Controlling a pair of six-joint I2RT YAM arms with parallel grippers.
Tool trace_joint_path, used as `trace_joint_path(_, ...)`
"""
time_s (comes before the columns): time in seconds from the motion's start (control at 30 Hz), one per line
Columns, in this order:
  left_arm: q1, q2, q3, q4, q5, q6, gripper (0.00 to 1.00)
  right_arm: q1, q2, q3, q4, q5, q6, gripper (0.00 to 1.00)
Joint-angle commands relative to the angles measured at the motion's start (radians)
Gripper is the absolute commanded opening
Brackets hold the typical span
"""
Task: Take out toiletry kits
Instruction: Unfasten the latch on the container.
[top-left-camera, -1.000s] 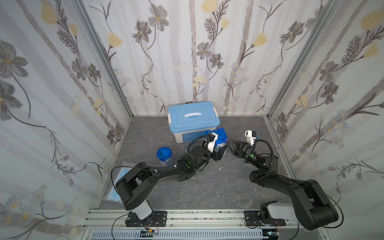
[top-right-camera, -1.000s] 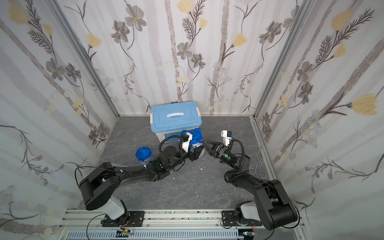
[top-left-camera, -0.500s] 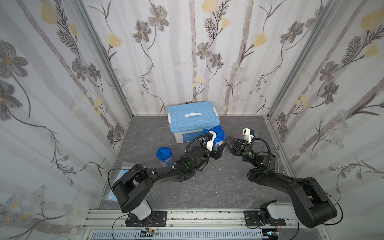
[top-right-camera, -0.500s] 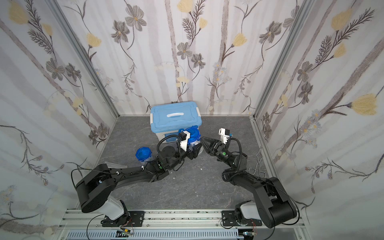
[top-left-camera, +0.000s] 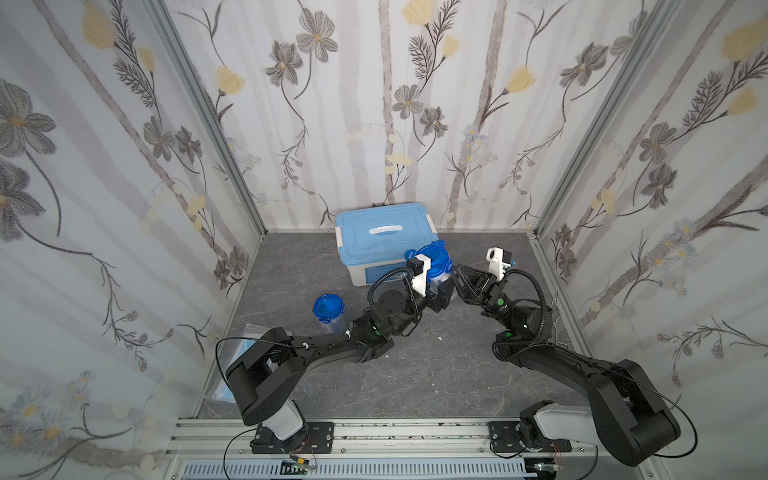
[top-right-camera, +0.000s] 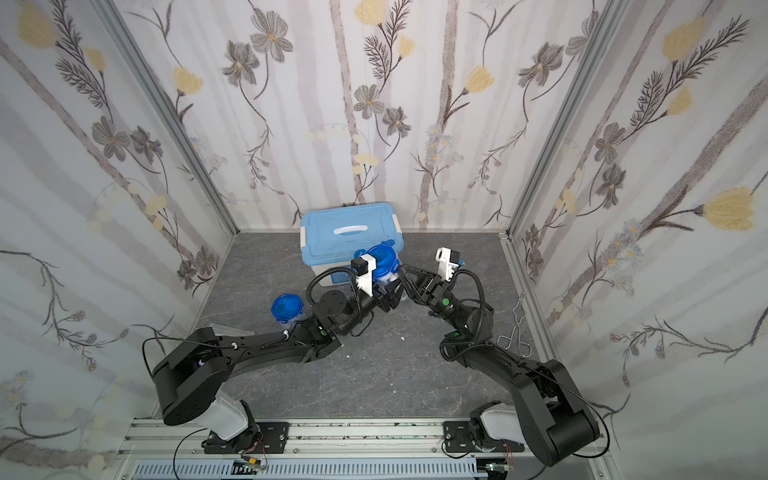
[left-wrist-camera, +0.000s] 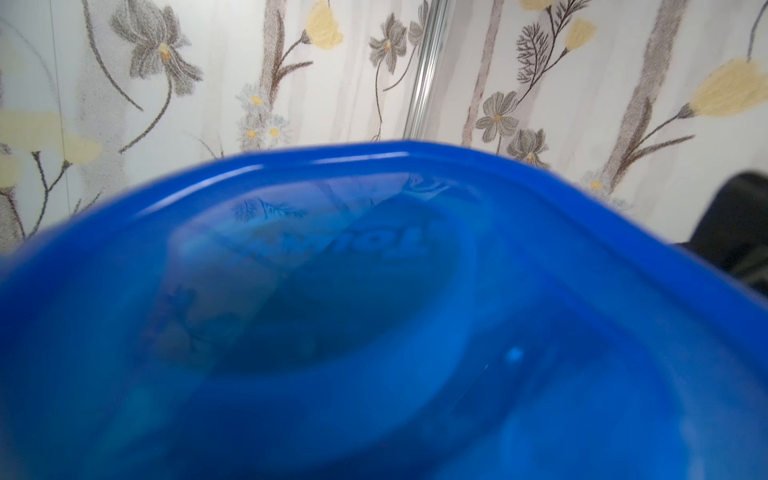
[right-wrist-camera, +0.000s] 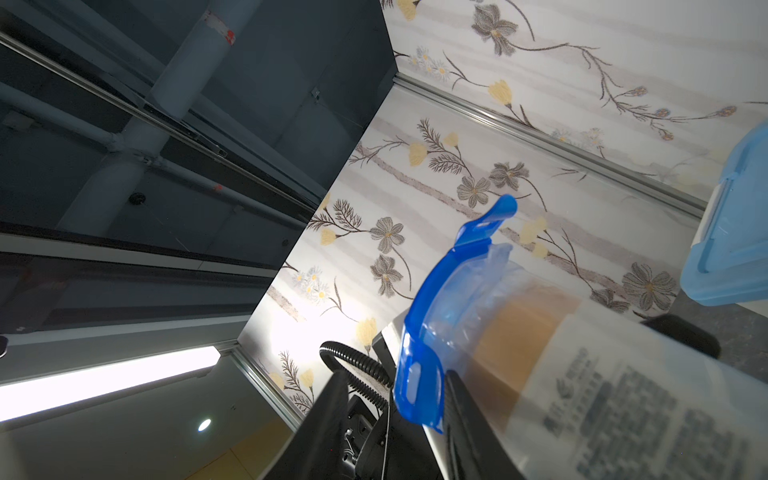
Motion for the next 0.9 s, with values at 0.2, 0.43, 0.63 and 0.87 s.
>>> trace_joint_path(0.2, -0.020, 0.059, 0.076, -0.289, 0.087, 0.066, 0.35, 0.033, -0.069, 0.072, 0.244, 0.001, 0.037, 0.15)
trace_joint_path(0.43, 0.016, 0.090, 0.155, -0.481, 0.095, -0.032, 0.30, 0.028, -0.138, 0.054, 0.241, 0.002, 0.024, 0.05)
trace_joint_path(0.63, 0.020, 0.098, 0.203, -0.601, 0.088, -0.020, 0.29, 0.006, -0.163, 0.033, 0.214, 0.010, 0.010, 0.00)
trace_joint_path(0.87, 0.018, 0.121, 0.234, -0.706, 0.018, 0.012, 0.27, -0.020, -0.243, 0.024, 0.028, -0.004, -0.056, 0.00)
